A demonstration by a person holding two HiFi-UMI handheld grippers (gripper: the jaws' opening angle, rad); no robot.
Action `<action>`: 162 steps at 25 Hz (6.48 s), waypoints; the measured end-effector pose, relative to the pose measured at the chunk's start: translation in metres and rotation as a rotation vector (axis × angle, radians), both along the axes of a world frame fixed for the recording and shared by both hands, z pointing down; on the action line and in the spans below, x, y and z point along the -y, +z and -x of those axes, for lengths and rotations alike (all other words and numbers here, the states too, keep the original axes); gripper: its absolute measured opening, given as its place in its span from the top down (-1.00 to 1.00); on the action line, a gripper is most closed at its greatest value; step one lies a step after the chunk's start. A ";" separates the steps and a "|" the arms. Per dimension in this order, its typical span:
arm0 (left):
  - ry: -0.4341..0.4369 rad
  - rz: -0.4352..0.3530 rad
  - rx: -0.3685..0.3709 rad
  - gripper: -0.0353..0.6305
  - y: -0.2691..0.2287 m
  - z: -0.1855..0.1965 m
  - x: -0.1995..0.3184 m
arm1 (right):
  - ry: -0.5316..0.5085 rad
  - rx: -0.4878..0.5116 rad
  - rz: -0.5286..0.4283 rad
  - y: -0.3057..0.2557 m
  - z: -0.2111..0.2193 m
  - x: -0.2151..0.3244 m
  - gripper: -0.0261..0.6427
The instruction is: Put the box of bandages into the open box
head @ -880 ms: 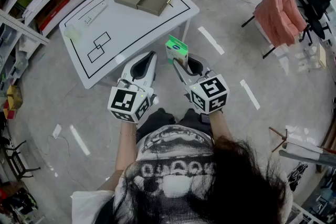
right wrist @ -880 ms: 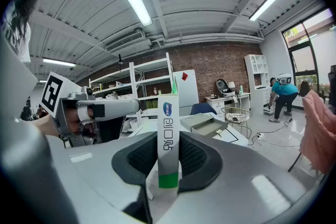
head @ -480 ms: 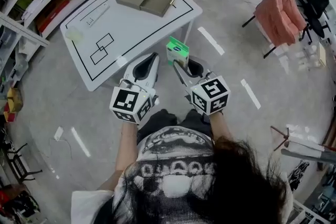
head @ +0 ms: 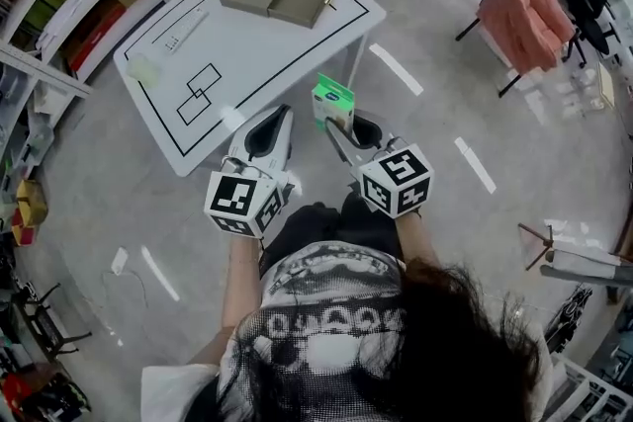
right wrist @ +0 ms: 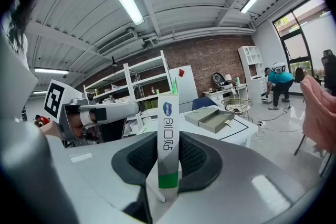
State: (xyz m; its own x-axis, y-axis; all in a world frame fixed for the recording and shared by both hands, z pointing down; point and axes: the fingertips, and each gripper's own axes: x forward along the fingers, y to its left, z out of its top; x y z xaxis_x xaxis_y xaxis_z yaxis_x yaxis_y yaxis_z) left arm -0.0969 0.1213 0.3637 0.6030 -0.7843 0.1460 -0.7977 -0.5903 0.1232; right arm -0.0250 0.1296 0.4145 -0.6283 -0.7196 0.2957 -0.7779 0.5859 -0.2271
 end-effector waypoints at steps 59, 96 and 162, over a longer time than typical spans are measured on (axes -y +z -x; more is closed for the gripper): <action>-0.159 0.065 0.063 0.89 0.023 -0.103 0.282 | -0.203 0.065 0.105 0.033 -0.091 0.299 0.65; -0.084 0.060 0.052 0.89 0.018 -0.013 0.349 | -0.044 0.057 0.408 0.121 -0.009 0.410 0.65; -0.109 0.113 0.005 0.89 0.033 0.053 0.359 | 0.024 -0.051 0.456 0.140 0.016 0.530 0.29</action>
